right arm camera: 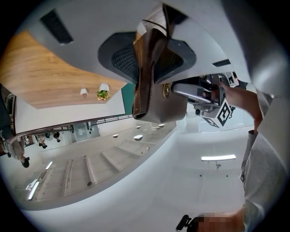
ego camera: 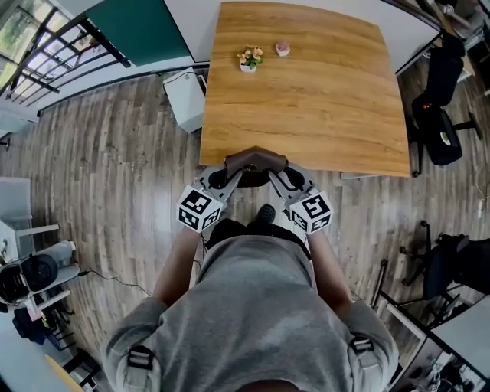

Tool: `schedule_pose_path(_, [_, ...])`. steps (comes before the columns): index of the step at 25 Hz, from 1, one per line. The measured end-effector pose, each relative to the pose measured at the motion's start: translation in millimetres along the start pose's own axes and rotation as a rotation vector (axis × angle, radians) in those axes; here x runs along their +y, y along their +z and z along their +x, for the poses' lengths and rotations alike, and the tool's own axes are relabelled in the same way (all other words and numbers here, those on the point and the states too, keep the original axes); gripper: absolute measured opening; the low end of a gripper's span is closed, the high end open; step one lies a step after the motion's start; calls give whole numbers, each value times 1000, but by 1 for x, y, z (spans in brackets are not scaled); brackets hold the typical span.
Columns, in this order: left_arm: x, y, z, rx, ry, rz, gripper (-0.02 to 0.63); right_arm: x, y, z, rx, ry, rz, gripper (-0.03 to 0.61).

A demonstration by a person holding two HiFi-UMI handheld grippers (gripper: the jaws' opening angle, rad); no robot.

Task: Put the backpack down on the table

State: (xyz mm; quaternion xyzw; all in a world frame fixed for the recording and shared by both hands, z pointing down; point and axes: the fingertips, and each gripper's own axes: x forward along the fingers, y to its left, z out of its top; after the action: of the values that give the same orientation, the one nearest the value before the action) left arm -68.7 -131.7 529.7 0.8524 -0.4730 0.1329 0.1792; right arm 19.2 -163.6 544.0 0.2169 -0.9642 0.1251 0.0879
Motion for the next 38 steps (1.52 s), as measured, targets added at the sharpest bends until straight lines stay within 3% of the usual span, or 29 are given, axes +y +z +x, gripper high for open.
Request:
schedule_pose_path(16, [9, 31, 26, -62, 4, 18, 43, -34, 31, 4, -40, -9, -43, 110])
schedule_pose_path(38, [80, 67, 98, -56, -85, 80, 43, -109, 53, 58, -18, -95, -94, 112])
